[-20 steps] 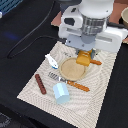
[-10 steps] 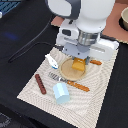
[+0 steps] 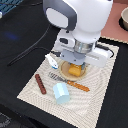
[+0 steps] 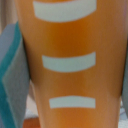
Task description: Interact with the objects in diverse but meaningful ways.
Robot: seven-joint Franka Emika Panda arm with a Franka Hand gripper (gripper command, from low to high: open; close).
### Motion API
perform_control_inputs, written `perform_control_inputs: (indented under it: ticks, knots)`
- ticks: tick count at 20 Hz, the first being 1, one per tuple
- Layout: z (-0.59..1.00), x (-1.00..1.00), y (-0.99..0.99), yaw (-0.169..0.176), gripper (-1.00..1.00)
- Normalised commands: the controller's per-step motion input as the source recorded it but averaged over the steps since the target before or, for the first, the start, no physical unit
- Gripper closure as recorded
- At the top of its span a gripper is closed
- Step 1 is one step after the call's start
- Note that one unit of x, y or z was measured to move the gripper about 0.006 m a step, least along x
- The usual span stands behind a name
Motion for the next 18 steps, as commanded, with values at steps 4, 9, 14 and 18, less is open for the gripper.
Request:
perform_control_inputs:
  ticks: [4, 9, 14, 18]
  knots:
    - [-0.07, -0.28, -0.09, 0.009, -1.00]
    - [0.14, -0.24, 0.00, 0.014, -1.00]
    - [0.56, -0.50, 0.03, 0.010, -1.00]
    - [0.76, -0.50, -0.03, -0.002, -1.00]
